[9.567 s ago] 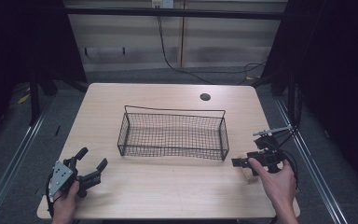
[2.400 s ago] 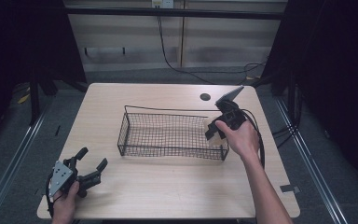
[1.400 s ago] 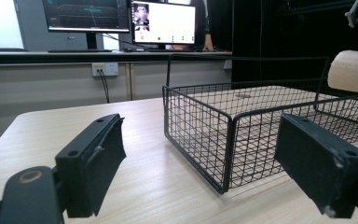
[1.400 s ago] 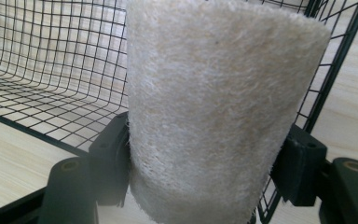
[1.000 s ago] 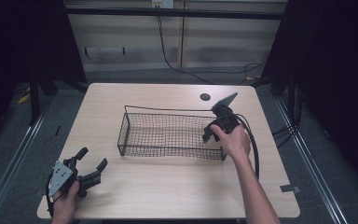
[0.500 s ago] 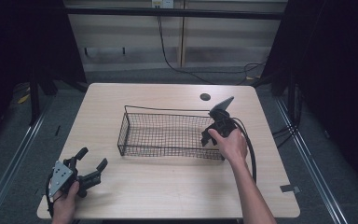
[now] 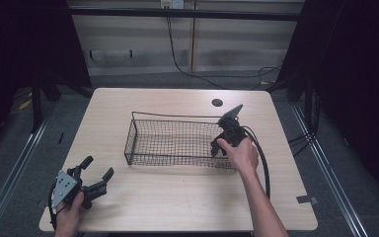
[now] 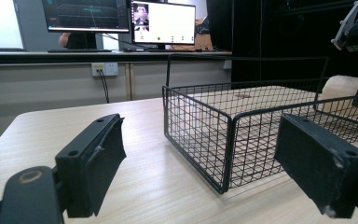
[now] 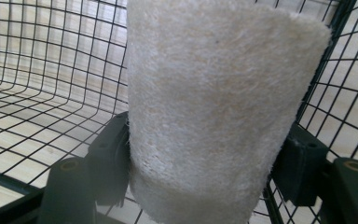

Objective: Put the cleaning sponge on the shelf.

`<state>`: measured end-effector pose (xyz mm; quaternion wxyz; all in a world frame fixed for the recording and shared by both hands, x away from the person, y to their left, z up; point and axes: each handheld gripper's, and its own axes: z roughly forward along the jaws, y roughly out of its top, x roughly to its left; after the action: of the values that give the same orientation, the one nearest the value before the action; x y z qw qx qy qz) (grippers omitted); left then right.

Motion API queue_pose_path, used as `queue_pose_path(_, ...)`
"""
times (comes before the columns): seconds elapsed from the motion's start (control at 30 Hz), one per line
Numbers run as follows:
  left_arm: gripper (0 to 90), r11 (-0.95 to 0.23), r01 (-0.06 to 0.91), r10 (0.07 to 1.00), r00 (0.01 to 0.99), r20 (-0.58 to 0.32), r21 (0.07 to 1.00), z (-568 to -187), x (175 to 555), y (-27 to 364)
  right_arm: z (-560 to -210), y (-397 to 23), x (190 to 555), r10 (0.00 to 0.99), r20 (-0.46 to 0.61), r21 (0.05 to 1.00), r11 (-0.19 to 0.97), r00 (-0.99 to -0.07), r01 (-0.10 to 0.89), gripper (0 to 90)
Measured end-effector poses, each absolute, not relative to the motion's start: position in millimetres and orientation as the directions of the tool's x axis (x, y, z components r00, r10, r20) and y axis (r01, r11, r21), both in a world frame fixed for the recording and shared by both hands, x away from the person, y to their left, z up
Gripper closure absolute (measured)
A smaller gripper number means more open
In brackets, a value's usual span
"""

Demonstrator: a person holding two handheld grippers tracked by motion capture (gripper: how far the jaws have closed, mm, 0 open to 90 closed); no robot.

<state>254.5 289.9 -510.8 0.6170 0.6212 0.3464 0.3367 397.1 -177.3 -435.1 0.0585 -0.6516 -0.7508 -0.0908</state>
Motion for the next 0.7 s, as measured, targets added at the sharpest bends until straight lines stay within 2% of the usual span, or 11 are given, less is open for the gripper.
queue_pose_path(0.7,15.5,0.001,0.017,0.843,0.537,-0.01,1.0,-510.8,254.4,290.0,-442.7,-169.7,399.8,0.98,0.149,0.017,0.13,-0.131,0.991,30.0)
